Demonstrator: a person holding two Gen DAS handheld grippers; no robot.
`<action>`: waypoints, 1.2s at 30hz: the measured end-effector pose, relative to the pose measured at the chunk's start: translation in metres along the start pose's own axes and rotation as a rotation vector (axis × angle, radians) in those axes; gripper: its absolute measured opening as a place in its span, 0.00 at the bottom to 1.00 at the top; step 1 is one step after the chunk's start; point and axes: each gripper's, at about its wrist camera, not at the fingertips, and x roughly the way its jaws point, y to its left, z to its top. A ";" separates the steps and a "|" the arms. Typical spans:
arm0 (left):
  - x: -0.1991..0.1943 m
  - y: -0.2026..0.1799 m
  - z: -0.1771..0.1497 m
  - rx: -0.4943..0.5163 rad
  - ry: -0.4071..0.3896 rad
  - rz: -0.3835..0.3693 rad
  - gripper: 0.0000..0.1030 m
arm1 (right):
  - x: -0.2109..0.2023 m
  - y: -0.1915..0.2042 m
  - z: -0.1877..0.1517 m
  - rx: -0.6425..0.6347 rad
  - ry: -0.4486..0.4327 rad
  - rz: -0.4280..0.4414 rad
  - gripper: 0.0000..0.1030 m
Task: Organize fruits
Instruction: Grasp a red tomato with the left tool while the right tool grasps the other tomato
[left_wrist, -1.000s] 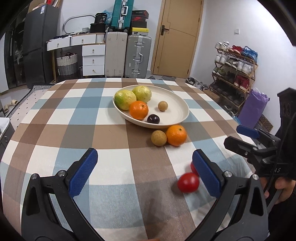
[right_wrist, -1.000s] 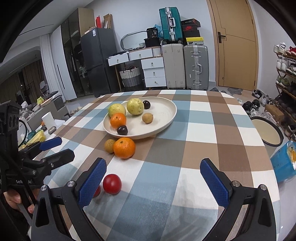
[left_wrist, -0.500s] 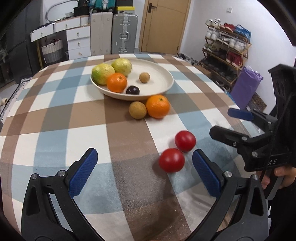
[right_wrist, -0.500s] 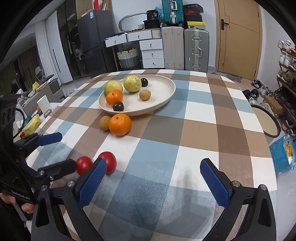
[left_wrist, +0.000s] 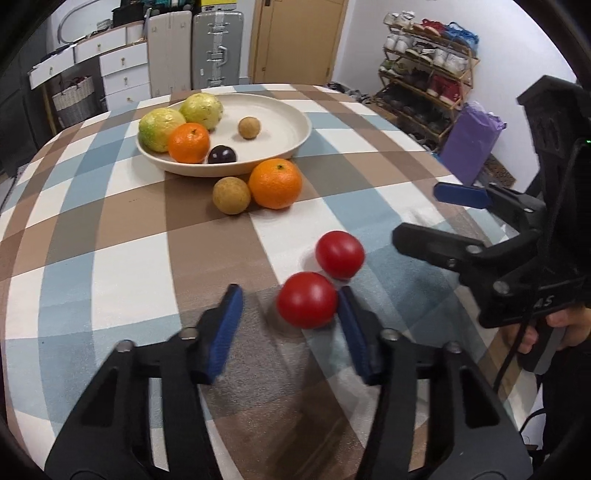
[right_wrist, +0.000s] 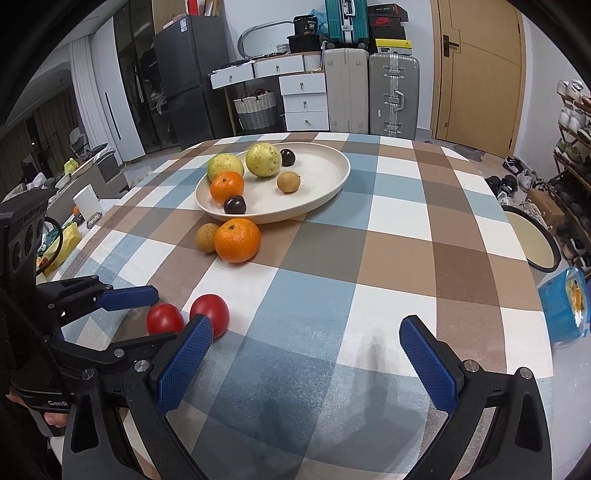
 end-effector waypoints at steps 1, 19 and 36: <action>-0.001 0.000 0.000 0.002 -0.003 -0.020 0.31 | 0.001 0.001 0.000 -0.001 0.003 0.001 1.00; -0.027 0.050 0.009 -0.115 -0.135 0.007 0.29 | 0.022 0.039 0.002 -0.123 0.090 0.039 0.95; -0.030 0.064 0.005 -0.190 -0.167 -0.032 0.29 | 0.040 0.063 0.007 -0.203 0.121 0.064 0.39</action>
